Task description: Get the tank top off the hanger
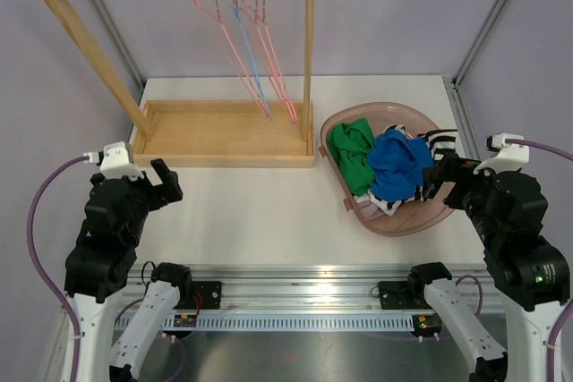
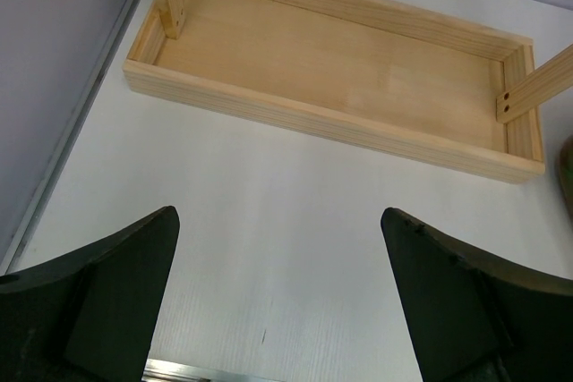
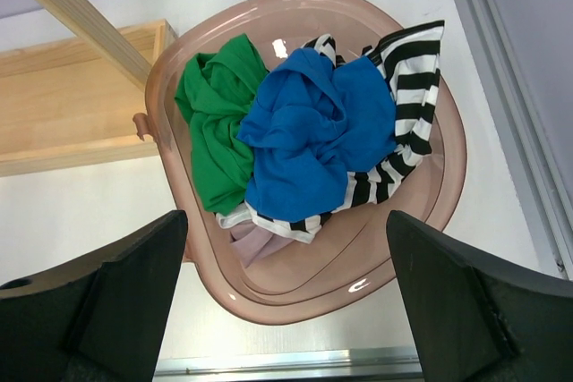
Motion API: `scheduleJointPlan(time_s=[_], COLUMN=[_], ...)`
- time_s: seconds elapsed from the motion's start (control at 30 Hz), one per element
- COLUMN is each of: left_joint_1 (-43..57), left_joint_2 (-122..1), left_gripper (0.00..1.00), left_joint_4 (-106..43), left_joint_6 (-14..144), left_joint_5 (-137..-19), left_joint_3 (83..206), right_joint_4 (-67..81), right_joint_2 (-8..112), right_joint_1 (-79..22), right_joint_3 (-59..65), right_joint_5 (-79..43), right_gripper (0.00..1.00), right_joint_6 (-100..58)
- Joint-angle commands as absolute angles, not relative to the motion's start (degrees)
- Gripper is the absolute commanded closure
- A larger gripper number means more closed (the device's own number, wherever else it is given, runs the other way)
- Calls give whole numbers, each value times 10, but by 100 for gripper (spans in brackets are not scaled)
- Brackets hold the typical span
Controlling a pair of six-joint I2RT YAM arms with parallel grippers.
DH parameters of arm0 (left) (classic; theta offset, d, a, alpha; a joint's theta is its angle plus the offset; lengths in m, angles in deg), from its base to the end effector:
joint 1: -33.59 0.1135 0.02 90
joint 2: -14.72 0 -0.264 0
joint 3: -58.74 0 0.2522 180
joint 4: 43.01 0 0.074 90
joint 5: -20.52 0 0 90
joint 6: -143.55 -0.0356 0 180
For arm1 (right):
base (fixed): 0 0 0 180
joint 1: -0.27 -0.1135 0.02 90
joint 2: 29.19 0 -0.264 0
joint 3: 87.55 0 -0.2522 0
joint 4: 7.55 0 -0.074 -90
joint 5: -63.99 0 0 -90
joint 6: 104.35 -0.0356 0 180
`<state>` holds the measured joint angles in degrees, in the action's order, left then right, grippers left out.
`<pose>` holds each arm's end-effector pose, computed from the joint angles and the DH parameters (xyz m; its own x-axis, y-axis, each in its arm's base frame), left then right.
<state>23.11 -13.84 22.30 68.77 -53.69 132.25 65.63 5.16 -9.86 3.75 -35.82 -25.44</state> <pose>0.0687 -0.0029 0.3802 -0.3102 -0.1995 -0.9295 -0.1630 0.9744 -0.1548 0.0525 0.0032 0.4322 -0.3146 0.1363 -0.9394 0.0468 0.9907 0.1281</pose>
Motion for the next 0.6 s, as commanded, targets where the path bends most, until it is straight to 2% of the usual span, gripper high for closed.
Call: scheduleJointPlan(time_s=[0.0,0.57], left_joint_1=[229,229], left_joint_2=[-126,-113], left_gripper=[1,1], left_joint_4=[202,187], left_joint_6=[690,682], left_joint_5=[-559,-559], left_joint_3=[1318,1303], right_joint_4=[630,628], right_joint_2=[58,79], right_joint_1=[-102,-101], right_joint_3=[55,71], right_joint_5=[-345,-321], right_gripper=[1,0], right_joint_6=[-247,-255])
